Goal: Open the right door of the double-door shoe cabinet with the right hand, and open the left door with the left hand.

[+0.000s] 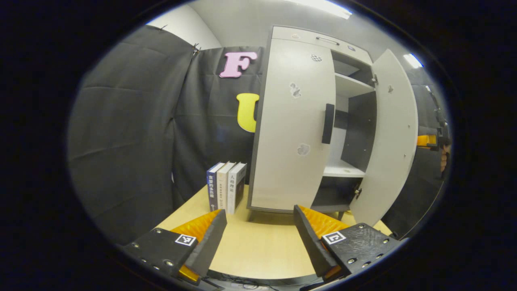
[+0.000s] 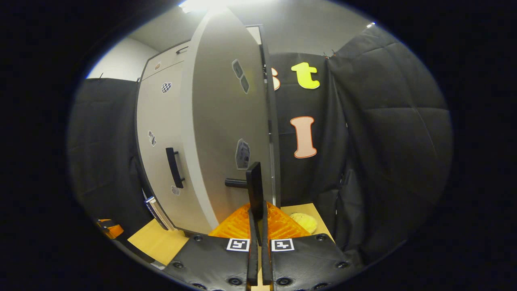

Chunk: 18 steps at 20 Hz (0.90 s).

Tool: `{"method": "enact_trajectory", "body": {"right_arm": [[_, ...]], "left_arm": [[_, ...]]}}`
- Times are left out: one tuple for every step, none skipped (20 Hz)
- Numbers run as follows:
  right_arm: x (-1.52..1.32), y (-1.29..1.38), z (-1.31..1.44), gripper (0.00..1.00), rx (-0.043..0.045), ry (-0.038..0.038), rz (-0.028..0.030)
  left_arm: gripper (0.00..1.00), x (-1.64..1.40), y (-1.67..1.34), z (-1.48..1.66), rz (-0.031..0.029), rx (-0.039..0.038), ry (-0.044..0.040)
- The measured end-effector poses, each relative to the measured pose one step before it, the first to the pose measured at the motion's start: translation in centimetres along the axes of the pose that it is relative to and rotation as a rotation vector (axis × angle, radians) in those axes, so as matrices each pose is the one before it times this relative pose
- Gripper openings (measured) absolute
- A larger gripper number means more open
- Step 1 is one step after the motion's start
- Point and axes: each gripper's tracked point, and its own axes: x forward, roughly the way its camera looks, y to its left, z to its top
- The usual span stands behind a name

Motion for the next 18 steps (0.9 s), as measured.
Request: {"method": "enact_trajectory", "body": {"right_arm": [[-0.138,-0.879,0.047,0.05,0.00924,-0.00445,-0.00948],[-0.059,-1.049,0.1,0.05,0.01359,-0.00614,-0.0152],[0.058,-1.203,0.177,0.05,0.02913,-0.00467,-0.02197],[0.024,-1.33,0.167,0.05,0.03039,-0.00396,-0.0283],[0.246,-0.313,0.126,0.06,0.03634,0.00539,0.02514],[-0.352,0.67,-0.134,0.01,0.04403,0.0137,0.03236],[-0.201,0.163,-0.118,0.05,0.00417,-0.00267,0.00184],[0.171,-0.284,0.023,0.06,-0.01736,-0.00578,-0.00647],[-0.133,-0.008,-0.043,0.06,-0.01847,0.00195,-0.00531],[-0.363,-0.022,-0.122,0.05,-0.0189,0.00195,-0.01034],[-0.381,-0.155,-0.077,0.05,-0.01744,0.0019,-0.00884],[-0.299,0.082,-0.243,0.05,-0.00883,0.00841,0.00214],[-0.346,-0.026,-0.112,0.05,-0.00167,0.00557,-0.00125],[-0.54,-0.064,-0.179,0.05,0.00263,0.00376,-0.00128],[-0.511,-0.19,-0.276,0.05,0.0076,0.00311,-0.00724],[-0.604,-0.625,-0.319,0.04,0.0103,0.00468,-0.01556],[-0.511,-0.806,-0.311,0.02,0.01288,0.0074,-0.01991],[-0.614,-0.818,-0.386,0.0,0.01861,0.00451,-0.0217]], "left_arm": [[0.97,0.395,-0.786,-0.39,-0.0119,-0.01242,0.00316],[0.97,-0.036,-0.535,-0.216,-0.011,-0.00668,0.00305],[0.97,0.071,-0.325,-0.152,-0.00617,0.00189,0.00321],[0.99,0.038,-0.185,-0.141,-0.00189,0.00605,0.00487],[0.99,0.067,-0.225,-0.097,-0.00227,0.00446,0.00633],[0.97,0.031,-0.261,-0.009,-0.00375,-0.00335,0.00604],[0.97,0.066,-0.386,0.118,-0.00853,-0.0098,0.00313],[0.97,0.039,-0.378,0.122,-0.00661,-0.01257,0.00002],[0.97,0.059,-0.249,0.299,-0.00691,-0.01045,-0.00224],[0.97,0.005,-0.107,0.3,-0.00374,-0.0044,-0.00245],[0.97,0.136,0.049,0.308,-0.00158,0.0023,-0.00298],[0.99,0.158,0.198,0.128,-0.00062,0.00607,-0.00246],[0.99,0.323,0.205,0.232,-0.00032,0.00699,-0.00107],[0.99,0.334,0.3,0.097,-0.0008,0.00613,-0.00071],[0.99,0.333,0.231,0.176,-0.00234,0.0048,0.00004],[0.99,0.402,0.095,0.103,-0.00325,0.00335,0.00147],[0.99,0.422,0.068,0.215,-0.0063,0.00258,0.00021],[0.99,0.496,0.042,0.137,-0.00791,0.00374,-0.00078]]}}
